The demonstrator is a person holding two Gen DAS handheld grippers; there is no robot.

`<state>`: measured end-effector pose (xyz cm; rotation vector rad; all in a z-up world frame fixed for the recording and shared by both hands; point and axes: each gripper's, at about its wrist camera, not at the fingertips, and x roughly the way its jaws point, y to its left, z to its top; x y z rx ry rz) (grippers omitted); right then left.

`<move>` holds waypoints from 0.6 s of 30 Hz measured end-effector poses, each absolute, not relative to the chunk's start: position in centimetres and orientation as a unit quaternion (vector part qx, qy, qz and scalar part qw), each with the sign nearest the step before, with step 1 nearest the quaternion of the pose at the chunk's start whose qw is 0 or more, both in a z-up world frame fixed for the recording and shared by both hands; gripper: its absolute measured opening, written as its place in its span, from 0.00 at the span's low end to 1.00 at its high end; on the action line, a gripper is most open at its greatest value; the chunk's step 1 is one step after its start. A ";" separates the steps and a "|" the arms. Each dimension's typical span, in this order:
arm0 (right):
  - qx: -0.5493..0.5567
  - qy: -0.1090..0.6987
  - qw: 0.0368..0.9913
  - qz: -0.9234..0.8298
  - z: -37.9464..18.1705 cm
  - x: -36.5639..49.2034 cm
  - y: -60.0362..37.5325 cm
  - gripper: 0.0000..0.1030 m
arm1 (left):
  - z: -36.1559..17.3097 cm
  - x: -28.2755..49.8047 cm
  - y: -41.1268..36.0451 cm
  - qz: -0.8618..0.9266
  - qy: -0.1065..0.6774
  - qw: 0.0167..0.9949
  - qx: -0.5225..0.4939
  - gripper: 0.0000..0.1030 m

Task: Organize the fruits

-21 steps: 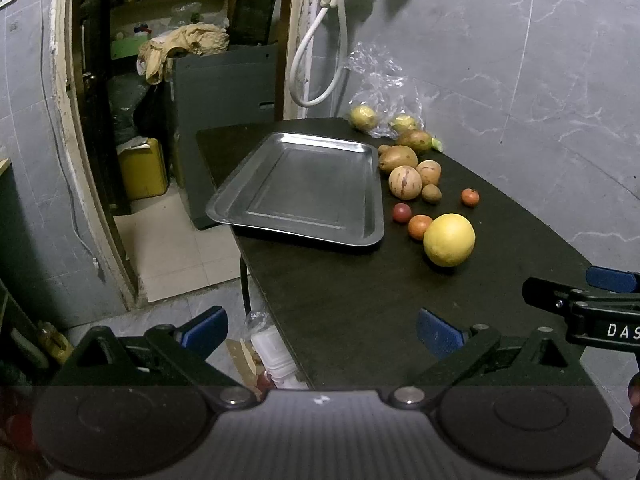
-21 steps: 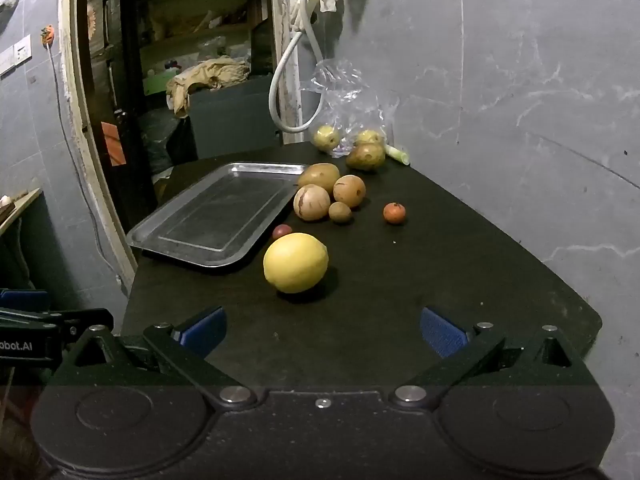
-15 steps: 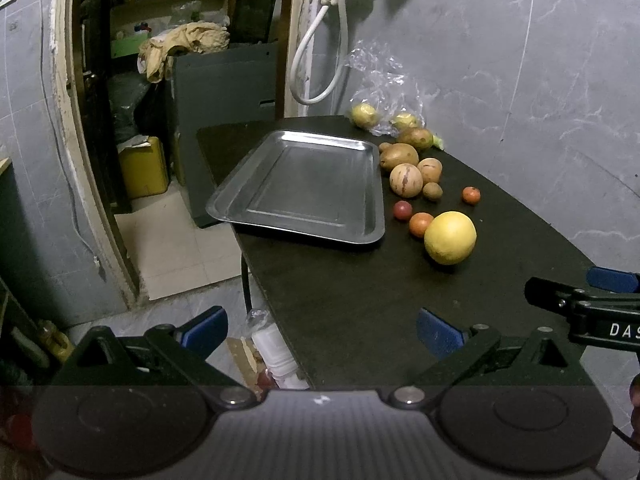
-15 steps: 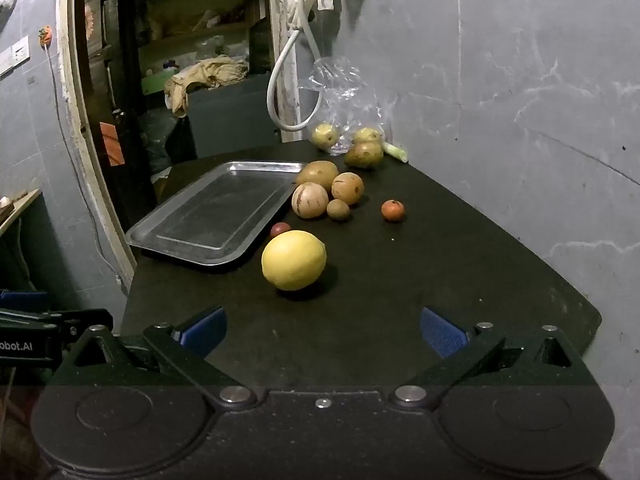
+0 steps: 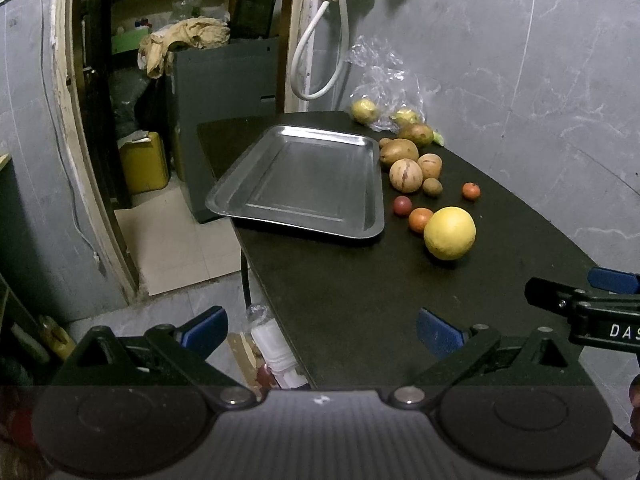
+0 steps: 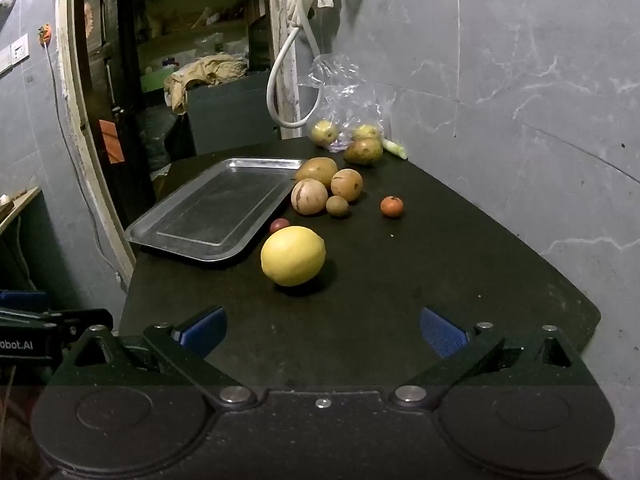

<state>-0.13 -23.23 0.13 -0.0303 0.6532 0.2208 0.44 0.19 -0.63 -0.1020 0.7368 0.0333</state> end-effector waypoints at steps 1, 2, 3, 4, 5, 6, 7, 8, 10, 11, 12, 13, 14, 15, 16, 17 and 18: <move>-0.015 0.320 0.941 0.108 0.1 -0.1 -23.2 1.00 | -0.6 0.4 0.2 0.016 0.361 0.931 -0.050 0.99; -0.015 0.320 0.941 0.108 0.1 -0.2 -23.2 1.00 | -0.6 0.4 0.2 0.017 0.361 0.931 -0.051 0.99; -0.015 0.320 0.941 0.108 0.1 -0.1 -23.2 1.00 | -0.6 0.5 0.2 0.016 0.361 0.931 -0.051 0.99; -0.015 0.320 0.941 0.108 0.1 -0.1 -23.2 1.00 | -0.6 0.5 0.3 0.015 0.361 0.931 -0.052 0.99; -0.015 0.321 0.941 0.108 0.1 -0.2 -23.2 1.00 | -0.5 0.4 0.2 0.014 0.361 0.931 -0.053 0.99; -0.015 0.321 0.941 0.108 0.1 -0.1 -23.2 1.00 | -0.5 0.4 0.2 0.013 0.360 0.931 -0.053 0.99; -0.015 0.321 0.941 0.108 0.1 -0.2 -23.2 1.00 | -0.4 0.4 0.2 0.013 0.360 0.932 -0.052 0.99; -0.015 0.321 0.941 0.108 0.1 -0.2 -23.2 1.00 | -0.4 0.4 0.2 0.012 0.359 0.932 -0.052 0.99; -0.015 0.321 0.941 0.108 0.1 -0.1 -23.2 1.00 | -0.4 0.4 0.2 0.011 0.359 0.932 -0.052 0.99; -0.014 0.321 0.941 0.108 0.1 -0.1 -23.2 1.00 | -0.4 0.4 0.2 0.011 0.359 0.932 -0.053 0.99; -0.014 0.321 0.941 0.108 0.1 -0.1 -23.2 1.00 | -0.3 0.3 0.3 0.011 0.360 0.932 -0.053 0.99; -0.014 0.321 0.941 0.108 0.1 -0.1 -23.3 1.00 | -0.3 0.3 0.3 0.011 0.360 0.931 -0.054 0.99; -0.014 0.321 0.941 0.108 0.1 -0.1 -23.2 1.00 | -0.3 0.3 0.3 0.011 0.361 0.931 -0.054 0.99; -0.015 0.321 0.941 0.108 0.1 -0.1 -23.3 1.00 | -0.3 0.3 0.3 0.011 0.361 0.931 -0.054 0.99; -0.015 0.321 0.941 0.108 0.1 -0.1 -23.3 1.00 | -0.3 0.3 0.3 0.011 0.362 0.931 -0.055 0.99; -0.014 0.321 0.941 0.108 0.1 -0.1 -23.3 1.00 | -0.3 0.3 0.3 0.011 0.362 0.930 -0.056 0.99; -0.014 0.321 0.941 0.108 0.1 -0.1 -23.3 1.00 | -0.3 0.3 0.3 0.010 0.363 0.930 -0.056 0.99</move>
